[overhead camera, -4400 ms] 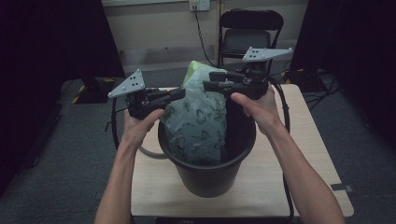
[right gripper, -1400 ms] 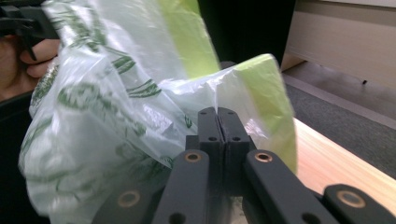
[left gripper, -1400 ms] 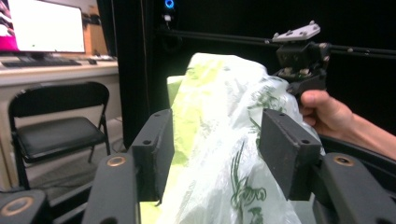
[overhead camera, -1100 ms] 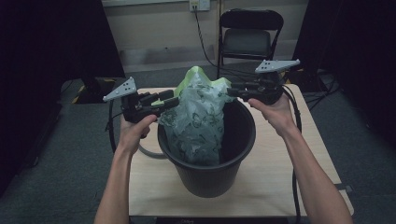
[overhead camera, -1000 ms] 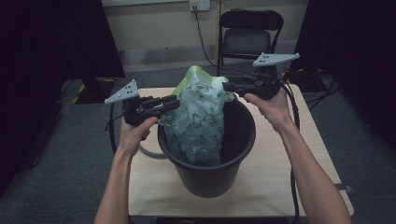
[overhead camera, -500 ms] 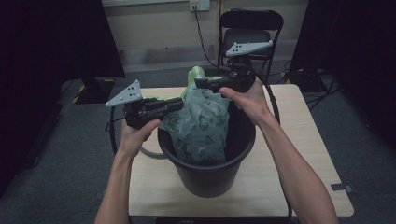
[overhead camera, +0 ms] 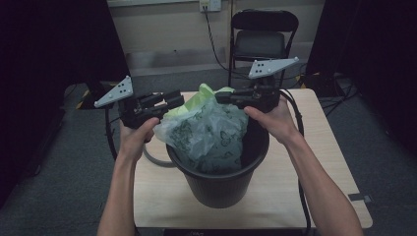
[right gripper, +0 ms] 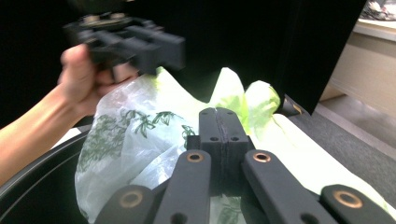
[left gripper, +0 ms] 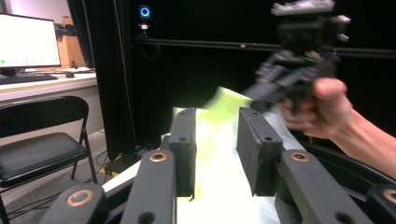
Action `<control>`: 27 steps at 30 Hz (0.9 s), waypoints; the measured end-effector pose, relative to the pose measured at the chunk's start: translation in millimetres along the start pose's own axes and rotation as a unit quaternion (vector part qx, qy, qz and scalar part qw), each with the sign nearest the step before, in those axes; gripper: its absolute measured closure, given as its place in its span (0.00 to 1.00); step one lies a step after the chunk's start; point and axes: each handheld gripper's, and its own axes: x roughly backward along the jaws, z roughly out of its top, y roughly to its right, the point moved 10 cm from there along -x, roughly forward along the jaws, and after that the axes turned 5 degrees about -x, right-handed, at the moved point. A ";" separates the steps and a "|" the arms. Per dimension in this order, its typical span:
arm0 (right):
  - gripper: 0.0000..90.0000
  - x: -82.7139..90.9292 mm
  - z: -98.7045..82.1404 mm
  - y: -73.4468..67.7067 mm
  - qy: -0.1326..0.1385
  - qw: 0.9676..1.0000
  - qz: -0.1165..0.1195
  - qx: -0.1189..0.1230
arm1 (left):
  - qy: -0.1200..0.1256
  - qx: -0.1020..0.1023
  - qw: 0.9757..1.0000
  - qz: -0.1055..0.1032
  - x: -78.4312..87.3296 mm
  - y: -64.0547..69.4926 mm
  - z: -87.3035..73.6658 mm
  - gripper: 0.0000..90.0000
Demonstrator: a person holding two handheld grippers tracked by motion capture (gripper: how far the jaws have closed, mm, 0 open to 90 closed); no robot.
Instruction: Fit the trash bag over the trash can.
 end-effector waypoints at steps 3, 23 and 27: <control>1.00 3.7 -3.8 -5.4 0.004 1.000 0.009 0.004 | -0.006 0.003 1.000 0.004 -3.6 -7.4 -1.2 0.72; 1.00 20.8 10.6 -31.3 0.046 0.997 0.049 0.033 | -0.008 0.043 0.998 -0.047 -26.8 -29.3 -0.7 0.63; 1.00 17.4 11.8 -27.2 0.047 0.997 0.047 0.032 | 0.003 0.032 0.996 -0.084 -34.5 -9.2 4.9 0.61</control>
